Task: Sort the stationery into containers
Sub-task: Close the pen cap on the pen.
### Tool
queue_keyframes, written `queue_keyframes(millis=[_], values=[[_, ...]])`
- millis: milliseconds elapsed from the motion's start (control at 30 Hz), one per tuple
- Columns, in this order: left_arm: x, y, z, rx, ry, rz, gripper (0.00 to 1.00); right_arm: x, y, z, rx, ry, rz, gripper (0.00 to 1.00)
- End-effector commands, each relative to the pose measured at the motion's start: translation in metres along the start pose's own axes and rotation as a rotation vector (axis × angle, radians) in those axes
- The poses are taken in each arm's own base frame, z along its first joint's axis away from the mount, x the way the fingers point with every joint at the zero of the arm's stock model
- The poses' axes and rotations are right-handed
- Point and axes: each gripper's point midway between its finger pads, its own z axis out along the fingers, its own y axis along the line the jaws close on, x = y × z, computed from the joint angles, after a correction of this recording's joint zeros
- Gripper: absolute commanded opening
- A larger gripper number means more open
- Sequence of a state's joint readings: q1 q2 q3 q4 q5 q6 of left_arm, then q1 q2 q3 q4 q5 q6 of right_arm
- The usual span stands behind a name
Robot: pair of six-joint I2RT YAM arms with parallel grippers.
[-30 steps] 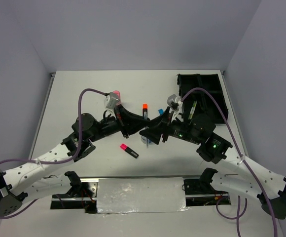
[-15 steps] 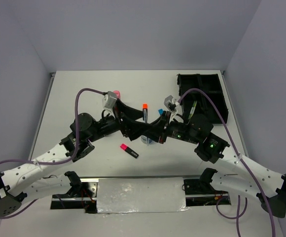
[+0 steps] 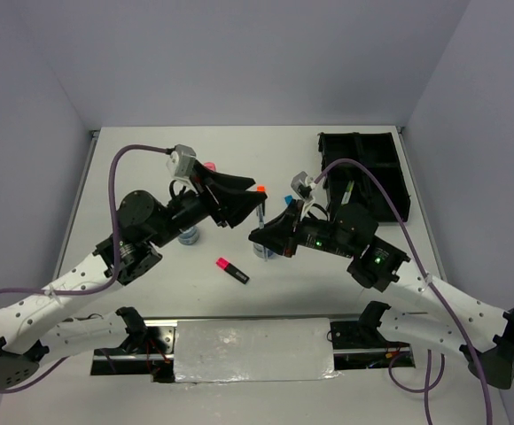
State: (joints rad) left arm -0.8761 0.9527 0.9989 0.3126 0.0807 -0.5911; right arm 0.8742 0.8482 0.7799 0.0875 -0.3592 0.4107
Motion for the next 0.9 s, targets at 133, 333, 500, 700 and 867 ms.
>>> queue_keyframes(millis=[133, 333, 500, 700, 867], values=[[0.018, 0.006, 0.005, -0.011, 0.054, -0.010, 0.67, -0.027, 0.007, 0.003, -0.002, -0.044, -0.027, 0.00], [0.034, 0.013, 0.004, -0.026, 0.095, -0.031, 0.30, -0.036, 0.010, 0.005, -0.005, -0.051, -0.041, 0.00], [0.042, 0.012, 0.004, -0.017, 0.126, -0.051, 0.00, -0.046, 0.011, 0.009, -0.002, -0.063, -0.052, 0.00], [0.079, 0.019, -0.007, -0.014, 0.175, -0.137, 0.00, -0.120, 0.028, 0.009, 0.007, -0.193, -0.148, 0.00], [0.141, 0.014, -0.025, 0.002, 0.254, -0.208, 0.00, -0.203, 0.046, 0.015, -0.023, -0.306, -0.206, 0.00]])
